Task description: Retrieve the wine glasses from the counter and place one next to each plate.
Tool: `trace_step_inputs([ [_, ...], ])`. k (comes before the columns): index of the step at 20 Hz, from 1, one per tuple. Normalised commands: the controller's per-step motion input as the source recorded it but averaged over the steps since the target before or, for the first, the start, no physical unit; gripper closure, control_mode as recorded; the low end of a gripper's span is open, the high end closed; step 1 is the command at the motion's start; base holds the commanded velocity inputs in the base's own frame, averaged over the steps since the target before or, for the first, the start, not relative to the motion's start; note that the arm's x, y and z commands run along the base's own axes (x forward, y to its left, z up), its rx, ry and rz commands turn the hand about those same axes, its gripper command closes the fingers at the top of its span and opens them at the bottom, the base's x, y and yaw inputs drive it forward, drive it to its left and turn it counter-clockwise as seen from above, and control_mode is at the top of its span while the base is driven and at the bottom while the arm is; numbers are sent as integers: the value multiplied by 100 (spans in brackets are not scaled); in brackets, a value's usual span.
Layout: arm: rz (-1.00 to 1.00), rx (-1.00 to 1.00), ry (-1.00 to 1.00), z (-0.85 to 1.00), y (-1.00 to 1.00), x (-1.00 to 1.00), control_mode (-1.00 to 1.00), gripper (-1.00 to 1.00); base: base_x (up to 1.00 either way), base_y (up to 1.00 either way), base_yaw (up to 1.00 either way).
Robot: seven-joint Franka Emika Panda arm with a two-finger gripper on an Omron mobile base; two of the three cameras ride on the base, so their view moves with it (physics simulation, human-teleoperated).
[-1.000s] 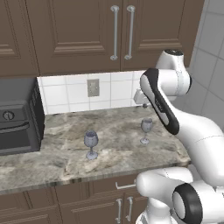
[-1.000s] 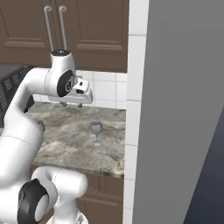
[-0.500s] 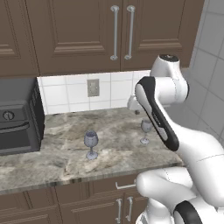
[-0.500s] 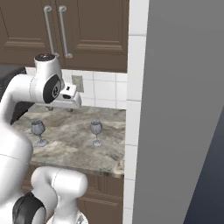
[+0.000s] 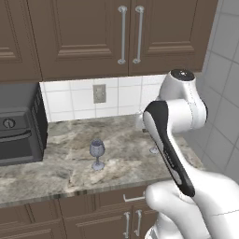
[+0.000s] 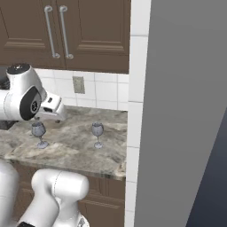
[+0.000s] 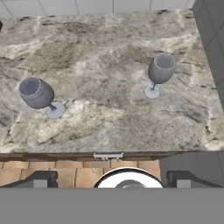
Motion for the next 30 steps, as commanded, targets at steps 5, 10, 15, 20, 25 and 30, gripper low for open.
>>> trace_step_inputs([
  [5,-9,0,-3,0,28,-26,-100,-100,0,0,0],
  [10,-7,-1,0,0,36,-1,-100,-100,0,0,0],
  [15,-7,-2,0,0,44,0,-100,-100,0,0,0],
  [20,-7,-4,-1,0,46,0,-100,-100,0,0,0],
  [25,-9,0,-1,-4,25,-5,-100,-100,0,0,0],
  [30,-9,0,-11,-20,12,-2,-100,-100,0,0,0],
])
